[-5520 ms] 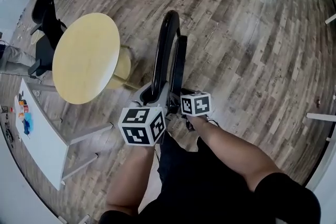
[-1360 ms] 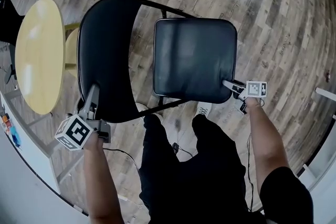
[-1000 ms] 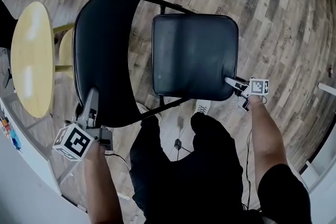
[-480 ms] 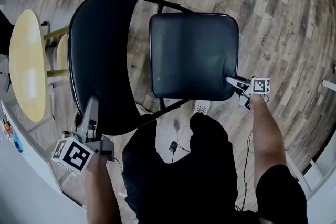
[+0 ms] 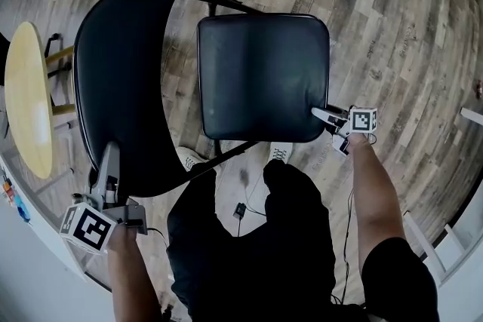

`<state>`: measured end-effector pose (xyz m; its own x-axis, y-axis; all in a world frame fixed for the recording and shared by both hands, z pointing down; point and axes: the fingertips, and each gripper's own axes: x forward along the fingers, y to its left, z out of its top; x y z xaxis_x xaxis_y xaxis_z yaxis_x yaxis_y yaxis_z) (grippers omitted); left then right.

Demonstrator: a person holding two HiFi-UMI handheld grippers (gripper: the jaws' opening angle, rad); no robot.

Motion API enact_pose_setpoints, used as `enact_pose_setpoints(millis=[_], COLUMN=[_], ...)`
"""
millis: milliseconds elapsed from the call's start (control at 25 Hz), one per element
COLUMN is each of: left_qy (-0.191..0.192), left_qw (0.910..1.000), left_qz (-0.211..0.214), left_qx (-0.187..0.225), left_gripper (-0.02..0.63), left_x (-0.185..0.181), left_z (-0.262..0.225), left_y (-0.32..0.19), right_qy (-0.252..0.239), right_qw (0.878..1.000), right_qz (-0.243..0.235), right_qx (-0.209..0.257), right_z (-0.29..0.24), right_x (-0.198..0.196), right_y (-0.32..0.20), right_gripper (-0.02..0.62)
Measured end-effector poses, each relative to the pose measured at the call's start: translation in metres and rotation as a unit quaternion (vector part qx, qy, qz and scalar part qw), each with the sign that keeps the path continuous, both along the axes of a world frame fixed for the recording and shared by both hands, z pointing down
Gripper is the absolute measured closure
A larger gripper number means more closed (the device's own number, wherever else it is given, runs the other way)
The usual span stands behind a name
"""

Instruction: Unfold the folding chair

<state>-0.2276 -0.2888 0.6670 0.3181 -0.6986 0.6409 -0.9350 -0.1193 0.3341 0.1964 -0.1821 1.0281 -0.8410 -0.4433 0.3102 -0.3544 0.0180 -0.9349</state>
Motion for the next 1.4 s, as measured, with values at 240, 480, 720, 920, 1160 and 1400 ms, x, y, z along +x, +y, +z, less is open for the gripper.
enact_pose_setpoints(millis=[240, 480, 720, 920, 1160, 1400], left_qy=[-0.002, -0.006, -0.002, 0.0, -0.001, 0.002], left_qw=[1.0, 1.0, 1.0, 1.0, 1.0, 0.9998], left_qz=[-0.001, -0.003, 0.004, 0.003, 0.002, -0.02], left_qx=[-0.002, -0.005, 0.003, 0.002, -0.001, 0.006], left_gripper=[0.482, 0.48, 0.479, 0.477, 0.476, 0.449], left_x=[0.001, 0.001, -0.002, 0.001, 0.001, -0.003], left_z=[0.0, -0.001, 0.004, 0.006, 0.006, 0.001], left_y=[0.0, -0.002, -0.002, -0.001, 0.001, 0.003], right_qy=[0.0, 0.067, 0.118, 0.107, 0.08, 0.062], right_qw=[0.999, 0.996, 0.988, 0.988, 0.989, 0.986], right_qz=[0.016, 0.036, 0.089, 0.107, 0.125, 0.13], right_qx=[-0.029, -0.037, -0.051, -0.031, 0.016, 0.084], right_z=[0.005, -0.002, -0.04, -0.089, -0.145, -0.219], right_x=[0.005, 0.025, 0.062, 0.05, 0.013, -0.021], right_y=[0.009, 0.013, 0.035, 0.031, 0.022, 0.022], right_gripper=[0.328, 0.324, 0.324, 0.324, 0.325, 0.325])
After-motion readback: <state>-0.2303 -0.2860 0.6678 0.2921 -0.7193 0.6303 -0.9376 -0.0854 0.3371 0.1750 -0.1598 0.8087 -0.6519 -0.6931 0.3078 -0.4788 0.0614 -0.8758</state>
